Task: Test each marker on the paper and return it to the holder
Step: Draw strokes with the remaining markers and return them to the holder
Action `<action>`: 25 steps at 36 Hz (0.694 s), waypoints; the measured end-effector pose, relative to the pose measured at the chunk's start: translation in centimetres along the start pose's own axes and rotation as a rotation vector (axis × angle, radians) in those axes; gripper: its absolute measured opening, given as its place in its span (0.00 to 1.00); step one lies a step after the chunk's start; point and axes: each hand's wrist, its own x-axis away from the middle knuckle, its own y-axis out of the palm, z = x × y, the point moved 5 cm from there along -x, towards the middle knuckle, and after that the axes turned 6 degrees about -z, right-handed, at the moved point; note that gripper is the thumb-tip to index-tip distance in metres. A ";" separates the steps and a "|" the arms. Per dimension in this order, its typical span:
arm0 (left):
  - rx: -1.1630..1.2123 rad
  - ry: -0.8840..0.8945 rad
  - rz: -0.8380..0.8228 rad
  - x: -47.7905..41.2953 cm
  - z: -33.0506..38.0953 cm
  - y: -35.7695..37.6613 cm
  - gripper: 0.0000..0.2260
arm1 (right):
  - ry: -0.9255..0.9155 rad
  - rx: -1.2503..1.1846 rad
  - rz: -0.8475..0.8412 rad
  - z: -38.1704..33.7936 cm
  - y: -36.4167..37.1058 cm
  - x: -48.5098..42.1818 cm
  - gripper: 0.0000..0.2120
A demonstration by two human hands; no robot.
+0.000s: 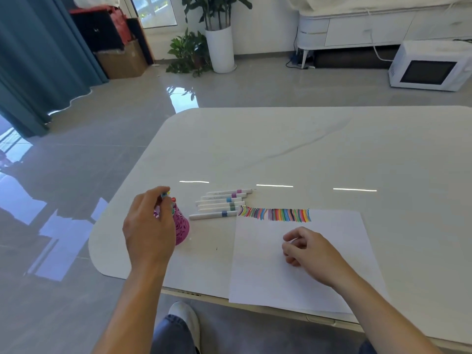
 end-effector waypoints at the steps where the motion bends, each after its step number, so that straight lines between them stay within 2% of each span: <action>1: -0.020 -0.012 -0.014 0.0 -0.1 0.2 0.08 | 0.000 0.001 0.000 0.0 0.0 0.0 0.03; 9: -0.104 -0.028 -0.020 -0.1 -0.2 0.8 0.06 | 0.003 0.012 -0.003 0.0 0.0 0.0 0.03; 13: -0.106 -0.004 -0.018 0.2 0.2 1.1 0.10 | 0.002 0.010 -0.003 -0.1 -0.1 0.1 0.03; 17: -0.128 0.123 0.030 0.6 1.6 1.3 0.12 | -0.014 0.008 -0.001 -0.3 -0.3 0.3 0.03; 21: -0.165 0.365 0.027 1.6 3.7 2.6 0.11 | -0.040 0.001 0.009 -0.2 -0.7 0.4 0.03; 23: -0.185 0.444 -0.013 2.1 4.6 3.9 0.11 | -0.050 -0.011 0.024 -0.1 -1.1 0.4 0.04; 25: -0.203 0.449 -0.110 2.5 5.0 5.6 0.11 | -0.060 -0.019 0.043 0.0 -1.5 0.4 0.04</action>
